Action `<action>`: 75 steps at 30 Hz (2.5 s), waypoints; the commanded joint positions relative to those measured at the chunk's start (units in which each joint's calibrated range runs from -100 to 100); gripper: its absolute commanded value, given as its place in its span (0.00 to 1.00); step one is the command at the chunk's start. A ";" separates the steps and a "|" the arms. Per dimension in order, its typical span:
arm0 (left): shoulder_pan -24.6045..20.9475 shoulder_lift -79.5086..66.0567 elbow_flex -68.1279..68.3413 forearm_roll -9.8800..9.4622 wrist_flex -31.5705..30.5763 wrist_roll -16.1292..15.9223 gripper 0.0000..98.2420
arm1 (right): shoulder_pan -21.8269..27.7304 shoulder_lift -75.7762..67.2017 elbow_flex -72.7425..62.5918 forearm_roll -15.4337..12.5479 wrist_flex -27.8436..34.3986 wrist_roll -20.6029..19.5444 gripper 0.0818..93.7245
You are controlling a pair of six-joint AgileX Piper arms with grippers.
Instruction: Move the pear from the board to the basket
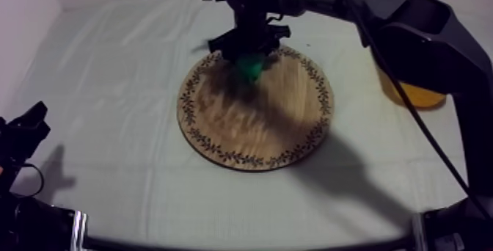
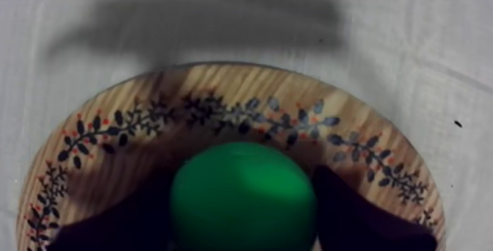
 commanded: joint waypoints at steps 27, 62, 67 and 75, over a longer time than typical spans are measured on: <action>0.00 0.00 0.00 0.00 -0.01 0.01 0.00 | 8.56 -39.77 26.87 0.94 -2.87 7.56 0.35; 0.00 0.00 0.00 0.00 -0.01 0.01 0.00 | 31.38 -53.31 62.51 1.28 -22.25 12.60 0.36; 0.00 0.00 0.00 0.00 -0.01 0.01 0.00 | 31.82 -47.56 61.95 -0.15 -25.04 13.20 0.44; 0.00 0.00 0.00 0.00 -0.01 0.01 0.00 | 32.14 -37.71 55.79 -0.95 -26.64 12.71 0.64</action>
